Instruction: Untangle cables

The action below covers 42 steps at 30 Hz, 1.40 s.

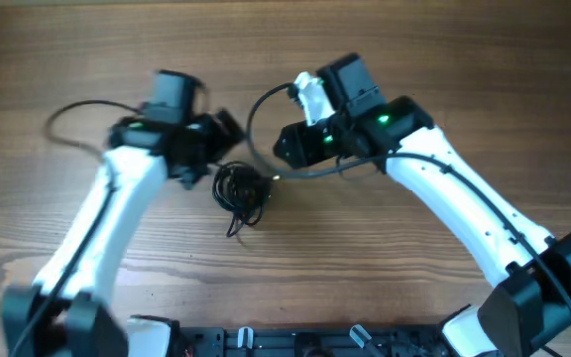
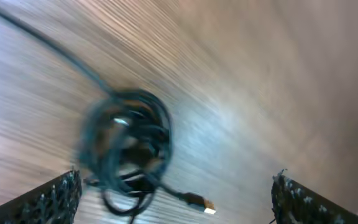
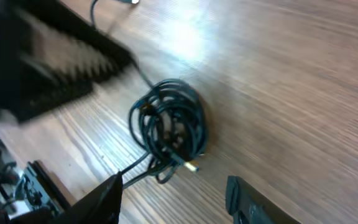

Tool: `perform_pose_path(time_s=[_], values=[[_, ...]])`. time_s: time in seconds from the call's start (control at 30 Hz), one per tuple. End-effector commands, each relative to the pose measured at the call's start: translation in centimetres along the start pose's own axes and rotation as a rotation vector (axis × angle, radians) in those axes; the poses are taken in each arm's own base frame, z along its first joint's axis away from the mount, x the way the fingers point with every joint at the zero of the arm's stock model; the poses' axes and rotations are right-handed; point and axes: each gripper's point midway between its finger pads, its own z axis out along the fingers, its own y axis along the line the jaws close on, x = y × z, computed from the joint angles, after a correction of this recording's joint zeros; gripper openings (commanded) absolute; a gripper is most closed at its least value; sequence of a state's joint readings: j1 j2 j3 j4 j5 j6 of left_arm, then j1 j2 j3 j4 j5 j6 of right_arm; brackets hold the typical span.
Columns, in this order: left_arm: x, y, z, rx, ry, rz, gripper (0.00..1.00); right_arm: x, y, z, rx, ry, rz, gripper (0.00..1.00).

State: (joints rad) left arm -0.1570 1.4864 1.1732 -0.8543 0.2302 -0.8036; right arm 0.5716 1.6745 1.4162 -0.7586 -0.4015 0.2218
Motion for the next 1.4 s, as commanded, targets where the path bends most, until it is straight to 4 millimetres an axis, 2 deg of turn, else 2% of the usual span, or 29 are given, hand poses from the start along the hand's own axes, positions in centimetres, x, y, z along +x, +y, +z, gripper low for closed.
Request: perform_pose_path(time_s=[0.0,0.03,0.07,0.1,0.17,0.23,0.3,0.37,0.43,0.57,0.67,0.73,0.9,0.97,1.03,1.1,1.2,1.23,1.3,1.37], values=[[-4.4,3.2,-7.3,0.051,-0.184,-0.114,1.0,0.7,2.5,0.9,0.041,-0.001,-0.129,0.56],[-5.3,4.9,-8.5,0.039,-0.214,-0.164,1.0,1.1,3.6,1.3,0.044,0.002,-0.174,0.56],[-6.2,7.4,-9.5,0.01,-0.237,-0.232,1.0,1.9,5.9,2.7,0.015,0.018,-0.241,0.56],[-6.5,8.4,-9.7,-0.006,-0.239,-0.266,1.0,2.5,6.7,3.7,0.004,0.036,-0.26,0.56],[-6.9,9.5,-9.3,-0.028,-0.223,-0.266,1.0,5.1,7.9,7.2,-0.008,0.126,-0.294,0.54],[-6.8,9.8,-8.8,-0.042,-0.203,-0.267,1.0,7.5,8.4,9.7,-0.008,0.206,-0.316,0.51],[-6.8,9.9,-8.5,-0.049,-0.194,-0.271,1.0,8.8,8.3,11.8,0.01,0.246,-0.329,0.51],[-6.8,10.0,-8.3,-0.053,-0.188,-0.273,1.0,9.0,7.1,13.8,0.052,0.248,-0.334,0.51],[-6.8,10.0,-8.3,-0.053,-0.188,-0.273,1.0,8.3,6.1,15.3,0.101,0.213,-0.339,0.49],[-6.8,10.0,-8.3,-0.054,-0.187,-0.273,1.0,6.6,4.6,16.5,0.192,0.133,-0.356,0.46],[-6.8,10.0,-8.2,-0.057,-0.184,-0.271,1.0,7.0,3.9,18.0,0.204,0.144,-0.367,0.44],[-6.8,10.1,-8.2,-0.058,-0.184,-0.263,1.0,7.1,3.9,18.1,0.202,0.146,-0.371,0.35],[-6.7,10.1,-8.2,-0.06,-0.18,-0.253,1.0,7.8,3.2,19.0,0.213,0.169,-0.391,0.34],[-6.6,10.1,-8.2,-0.062,-0.178,-0.247,1.0,8.1,3.2,20.2,0.203,0.165,-0.393,0.33],[-6.6,10.1,-8.2,-0.063,-0.177,-0.248,1.0,8.1,3.6,20.8,0.194,0.154,-0.402,0.23],[-6.6,10.1,-8.2,-0.063,-0.177,-0.248,1.0,7.5,3.9,20.3,0.191,0.138,-0.388,0.04],[-6.6,10.1,-8.2,-0.063,-0.177,-0.248,1.0,6.1,5.1,17.8,0.174,0.108,-0.372,0.04],[-6.6,10.1,-8.2,-0.063,-0.177,-0.247,0.99,5.1,6.2,15.7,0.132,0.094,-0.361,0.04],[-6.4,9.8,-8.2,-0.047,-0.164,-0.214,0.95,2.8,9.4,10.0,-0.046,0.038,-0.288,0.04],[-5.9,8.7,-8.1,0.006,-0.126,-0.146,0.94,-0.2,10.3,4.0,-0.185,-0.046,-0.193,0.04]])
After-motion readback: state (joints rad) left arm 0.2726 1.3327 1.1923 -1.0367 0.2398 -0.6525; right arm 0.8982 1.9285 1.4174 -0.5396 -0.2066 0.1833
